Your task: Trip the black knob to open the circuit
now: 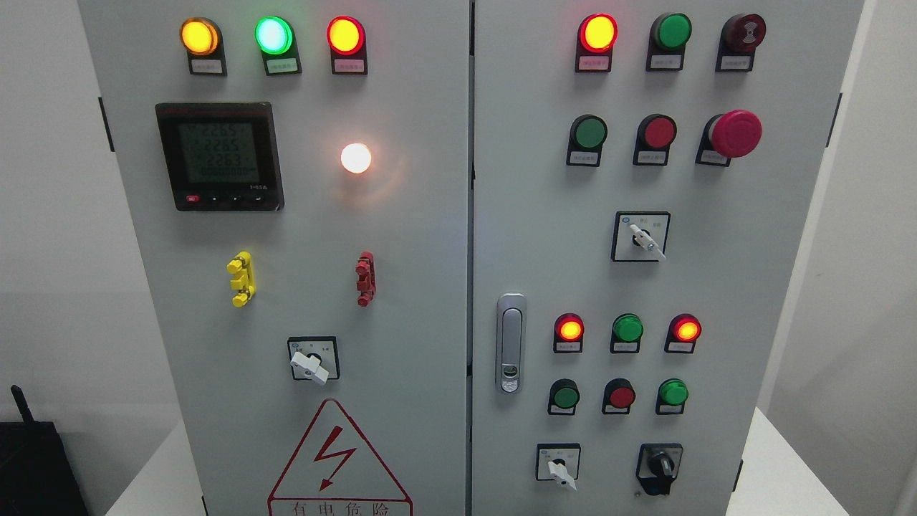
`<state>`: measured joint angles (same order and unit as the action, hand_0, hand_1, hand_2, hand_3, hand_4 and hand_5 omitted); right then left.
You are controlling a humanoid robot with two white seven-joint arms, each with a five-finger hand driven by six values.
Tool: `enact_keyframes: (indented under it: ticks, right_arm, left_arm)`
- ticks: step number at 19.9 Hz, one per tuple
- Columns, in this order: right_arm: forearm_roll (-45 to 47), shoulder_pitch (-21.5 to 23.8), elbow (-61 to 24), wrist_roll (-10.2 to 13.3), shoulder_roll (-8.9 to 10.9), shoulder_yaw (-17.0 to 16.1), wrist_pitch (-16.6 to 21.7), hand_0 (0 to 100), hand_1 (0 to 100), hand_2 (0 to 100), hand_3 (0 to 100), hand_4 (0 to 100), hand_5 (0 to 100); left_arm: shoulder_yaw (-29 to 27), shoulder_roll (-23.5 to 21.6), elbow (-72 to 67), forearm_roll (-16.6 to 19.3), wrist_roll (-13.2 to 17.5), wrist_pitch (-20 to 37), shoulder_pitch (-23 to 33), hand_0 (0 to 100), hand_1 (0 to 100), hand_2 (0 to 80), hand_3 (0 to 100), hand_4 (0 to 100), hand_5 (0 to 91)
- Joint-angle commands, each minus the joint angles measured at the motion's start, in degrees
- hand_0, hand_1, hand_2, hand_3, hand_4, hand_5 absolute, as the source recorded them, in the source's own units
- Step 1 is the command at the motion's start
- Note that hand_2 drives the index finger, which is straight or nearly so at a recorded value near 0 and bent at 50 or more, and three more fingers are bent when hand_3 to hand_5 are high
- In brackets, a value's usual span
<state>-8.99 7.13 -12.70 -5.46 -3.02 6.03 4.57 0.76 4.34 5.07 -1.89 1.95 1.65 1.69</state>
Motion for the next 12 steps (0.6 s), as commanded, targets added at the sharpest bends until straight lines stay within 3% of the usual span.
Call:
enact_keyframes:
  ticks: [1,12]
  right_arm:
    - [-0.24,-0.27,0.31,-0.34,-0.05,0.21,-0.43,6,27,0,0,0,0]
    - [-0.24,-1.41,0.14,-0.34,0.12,0.21,-1.40,6,27,0,0,0,0]
  left_arm:
    - [-0.05,0.05,-0.06,-0.14,-0.02,-0.07,-0.02,12,39,0.0,0,0,0.0]
    - [-0.05,0.05,-0.06,-0.14,-0.02,-0.07,-0.02,12,39,0.0,0,0,0.0]
